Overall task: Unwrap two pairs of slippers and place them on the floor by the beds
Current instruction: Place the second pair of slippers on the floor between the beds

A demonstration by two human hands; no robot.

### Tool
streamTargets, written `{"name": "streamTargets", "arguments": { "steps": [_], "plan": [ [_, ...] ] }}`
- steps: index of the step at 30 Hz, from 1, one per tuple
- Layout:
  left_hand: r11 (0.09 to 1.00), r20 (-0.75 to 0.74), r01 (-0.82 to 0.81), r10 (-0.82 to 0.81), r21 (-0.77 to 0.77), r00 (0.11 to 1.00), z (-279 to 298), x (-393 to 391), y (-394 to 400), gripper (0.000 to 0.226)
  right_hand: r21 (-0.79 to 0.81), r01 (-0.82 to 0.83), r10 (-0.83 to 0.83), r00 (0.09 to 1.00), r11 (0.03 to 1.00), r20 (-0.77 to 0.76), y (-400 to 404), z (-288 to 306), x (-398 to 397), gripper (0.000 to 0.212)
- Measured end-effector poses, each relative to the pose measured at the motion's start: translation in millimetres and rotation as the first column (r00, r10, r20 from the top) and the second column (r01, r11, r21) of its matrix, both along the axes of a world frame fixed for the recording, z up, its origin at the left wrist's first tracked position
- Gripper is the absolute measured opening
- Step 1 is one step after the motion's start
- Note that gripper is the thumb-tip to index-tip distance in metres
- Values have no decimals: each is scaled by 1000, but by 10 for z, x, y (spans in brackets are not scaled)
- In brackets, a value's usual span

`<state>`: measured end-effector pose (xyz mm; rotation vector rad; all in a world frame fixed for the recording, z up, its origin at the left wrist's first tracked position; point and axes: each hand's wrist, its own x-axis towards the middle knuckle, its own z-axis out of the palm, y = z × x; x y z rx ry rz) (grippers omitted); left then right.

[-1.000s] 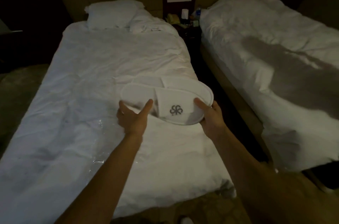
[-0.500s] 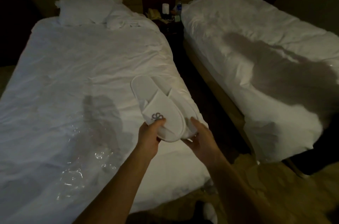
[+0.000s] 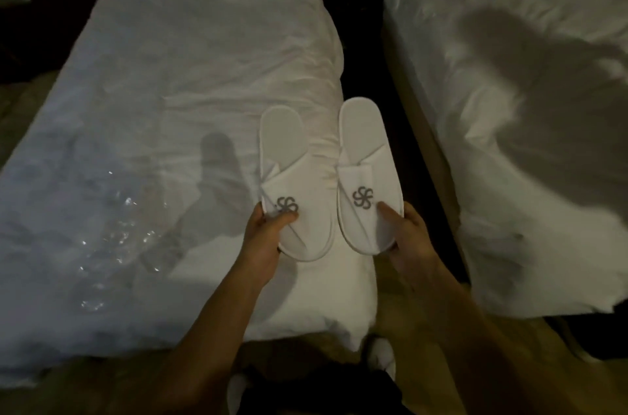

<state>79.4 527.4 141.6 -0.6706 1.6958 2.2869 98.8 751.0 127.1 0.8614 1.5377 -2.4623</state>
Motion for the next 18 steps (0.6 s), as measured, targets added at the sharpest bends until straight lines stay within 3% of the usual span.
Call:
{"name": "streamTargets", "arguments": {
  "steps": [9, 18],
  "plan": [
    [998, 77, 63, -64, 9, 995, -257, 403, 614, 51, -85, -60, 71, 987, 995, 142, 642, -300, 388, 41],
    [990, 73, 139, -141, 28, 987, -365, 744, 640, 53, -66, -72, 82, 982, 995, 168, 742, -257, 870, 28]
  ]
}}
